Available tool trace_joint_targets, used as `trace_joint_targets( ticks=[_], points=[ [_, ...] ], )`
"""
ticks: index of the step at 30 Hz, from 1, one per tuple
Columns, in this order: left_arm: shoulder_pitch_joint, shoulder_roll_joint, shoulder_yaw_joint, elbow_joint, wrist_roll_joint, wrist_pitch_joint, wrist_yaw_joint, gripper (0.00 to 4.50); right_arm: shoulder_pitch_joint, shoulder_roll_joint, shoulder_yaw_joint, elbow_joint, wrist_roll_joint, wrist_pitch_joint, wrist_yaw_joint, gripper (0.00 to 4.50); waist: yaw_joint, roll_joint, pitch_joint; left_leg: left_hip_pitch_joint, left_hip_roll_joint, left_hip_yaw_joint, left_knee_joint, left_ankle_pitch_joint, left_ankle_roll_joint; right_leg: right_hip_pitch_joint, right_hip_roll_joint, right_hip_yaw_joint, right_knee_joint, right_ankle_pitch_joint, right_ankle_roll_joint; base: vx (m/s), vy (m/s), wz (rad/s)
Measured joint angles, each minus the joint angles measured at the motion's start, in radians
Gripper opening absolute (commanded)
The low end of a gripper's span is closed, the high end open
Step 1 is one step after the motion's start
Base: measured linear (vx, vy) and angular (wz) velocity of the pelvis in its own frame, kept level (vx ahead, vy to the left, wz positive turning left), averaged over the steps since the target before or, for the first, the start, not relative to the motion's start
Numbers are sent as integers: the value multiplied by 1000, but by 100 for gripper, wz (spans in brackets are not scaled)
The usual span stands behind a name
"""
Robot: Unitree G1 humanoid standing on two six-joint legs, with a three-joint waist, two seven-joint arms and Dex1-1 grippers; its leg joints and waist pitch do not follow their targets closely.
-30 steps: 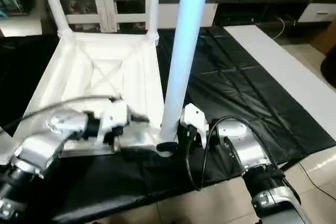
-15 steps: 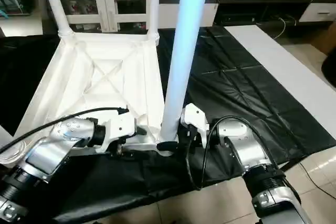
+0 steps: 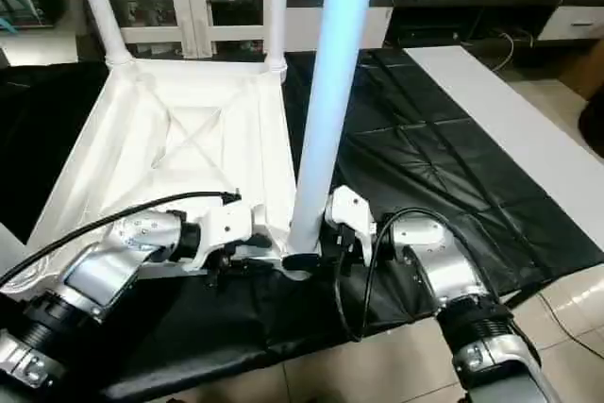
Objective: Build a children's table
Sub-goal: Rotate leg to tighten
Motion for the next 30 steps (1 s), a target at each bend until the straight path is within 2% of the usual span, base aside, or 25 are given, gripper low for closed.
trace_joint_targets(
  ticks=[6,16,25,30],
  points=[
    [1,52,0,-3,-8,-25,-53,94,0,0,0,2,0,-2,0,263,0,0,0,0,0,0,0,0,0,0,0,0,0,0,0,0,0,0],
    [3,31,-3,4,-3,-43,-48,7,-15,-1,-1,25,-4,-7,-3,263,1,0,0,0,0,0,1,0,0,1,0,1,0,0,0,0,0,0],
    [-6,13,-1,39,-3,-54,-44,7,-23,-2,-2,47,-6,-9,-7,263,2,3,-2,1,-1,0,1,0,0,3,-1,1,0,0,0,0,0,0],
    [-6,12,2,49,-3,-69,-53,7,-29,-2,3,64,-13,-39,-6,263,1,4,-3,1,-1,0,1,0,0,3,-1,1,-1,0,0,0,0,0]
  ],
)
